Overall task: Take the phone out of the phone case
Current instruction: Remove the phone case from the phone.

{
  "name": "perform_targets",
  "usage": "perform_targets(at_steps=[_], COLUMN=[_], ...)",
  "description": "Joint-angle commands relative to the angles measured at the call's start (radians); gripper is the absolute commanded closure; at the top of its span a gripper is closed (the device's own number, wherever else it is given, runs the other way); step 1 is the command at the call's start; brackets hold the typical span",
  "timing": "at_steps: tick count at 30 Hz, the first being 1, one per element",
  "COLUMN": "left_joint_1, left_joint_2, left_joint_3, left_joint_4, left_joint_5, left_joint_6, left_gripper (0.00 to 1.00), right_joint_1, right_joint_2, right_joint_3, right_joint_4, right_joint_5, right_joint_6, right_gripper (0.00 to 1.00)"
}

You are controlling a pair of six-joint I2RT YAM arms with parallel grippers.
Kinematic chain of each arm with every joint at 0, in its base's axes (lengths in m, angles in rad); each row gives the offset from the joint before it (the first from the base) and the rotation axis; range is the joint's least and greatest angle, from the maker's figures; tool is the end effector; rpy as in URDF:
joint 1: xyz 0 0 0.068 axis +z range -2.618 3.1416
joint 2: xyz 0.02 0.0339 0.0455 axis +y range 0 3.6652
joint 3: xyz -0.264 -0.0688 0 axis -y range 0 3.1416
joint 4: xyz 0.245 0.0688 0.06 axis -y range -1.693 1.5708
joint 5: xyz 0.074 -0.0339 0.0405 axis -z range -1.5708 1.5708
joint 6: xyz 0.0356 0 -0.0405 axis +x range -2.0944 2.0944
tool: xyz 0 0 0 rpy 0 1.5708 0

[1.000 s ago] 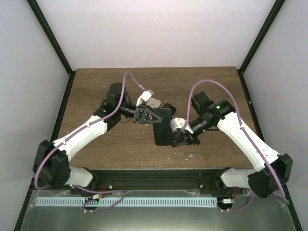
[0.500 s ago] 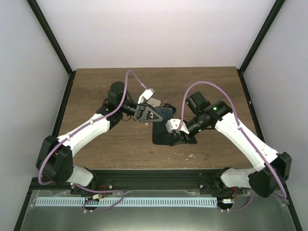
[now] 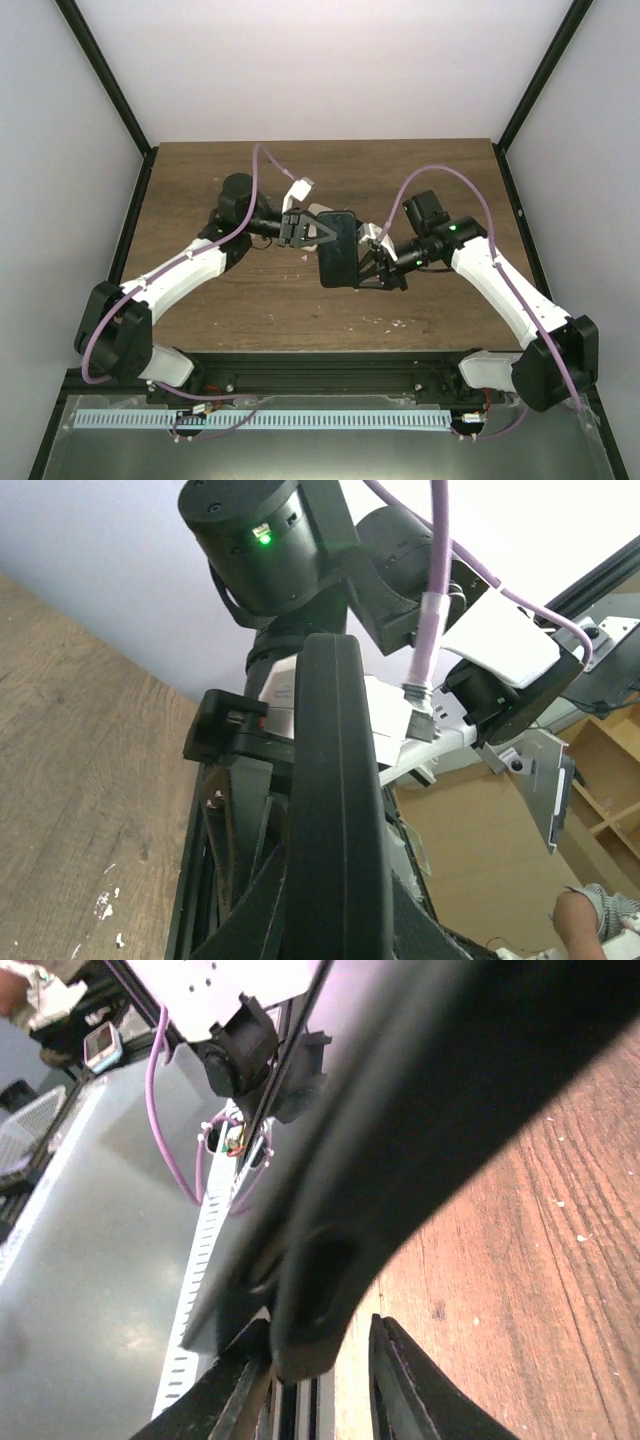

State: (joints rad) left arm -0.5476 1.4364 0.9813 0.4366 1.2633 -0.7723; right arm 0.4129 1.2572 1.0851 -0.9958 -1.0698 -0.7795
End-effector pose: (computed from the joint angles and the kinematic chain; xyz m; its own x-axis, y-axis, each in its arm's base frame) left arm 0.2520 -0.1934 0.3198 -0.6890 0.1728 -0.7039 0.6846 -0.1636 -0.7103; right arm 0.1944 0.1193 0.2980 -0.2424 -0.4748 -0.8460 -0.9534 -0.0447 0.2983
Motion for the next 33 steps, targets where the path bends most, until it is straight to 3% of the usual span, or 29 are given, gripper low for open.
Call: perform_targets(at_steps=[1, 5, 10, 18, 24, 26, 30, 33], left_joint_1=[-0.094, -0.103, -0.119, -0.121, -0.124, -0.131, -0.134, -0.120], left_joint_2=[-0.023, -0.038, -0.013, 0.069, 0.099, 0.105, 0.118, 0.073], left_joint_3=[-0.047, -0.088, -0.166, -0.183, -0.179, -0.193, -0.231, -0.247], left_joint_4=[-0.006, -0.049, 0.078, 0.123, 0.021, 0.027, 0.089, 0.094], left_joint_5=[0.190, 0.164, 0.102, -0.113, -0.213, -0.239, -0.285, -0.345], left_joint_6=[-0.033, 0.038, -0.009, -0.066, -0.003, 0.005, -0.007, -0.014], left_gripper=[1.00, 1.00, 1.00, 1.00, 1.00, 1.00, 0.98, 0.81], right_joint_1=[-0.036, -0.039, -0.052, -0.059, -0.078, -0.078, -0.078, -0.078], right_joint_2=[0.027, 0.048, 0.043, 0.085, 0.137, 0.130, 0.079, 0.050], right_joint_3=[0.042, 0.025, 0.009, -0.042, -0.043, -0.055, -0.134, -0.181], right_joint_4=[0.414, 0.433, 0.476, 0.486, 0.593, 0.640, 0.747, 0.721], right_joint_5=[-0.079, -0.121, -0.177, -0.294, -0.389, -0.407, -0.317, -0.277], right_joint_6=[0.207, 0.262, 0.339, 0.388, 0.493, 0.555, 0.647, 0.596], right_gripper=[0.74, 0.71, 0.67, 0.50, 0.51, 0.57, 0.94, 0.99])
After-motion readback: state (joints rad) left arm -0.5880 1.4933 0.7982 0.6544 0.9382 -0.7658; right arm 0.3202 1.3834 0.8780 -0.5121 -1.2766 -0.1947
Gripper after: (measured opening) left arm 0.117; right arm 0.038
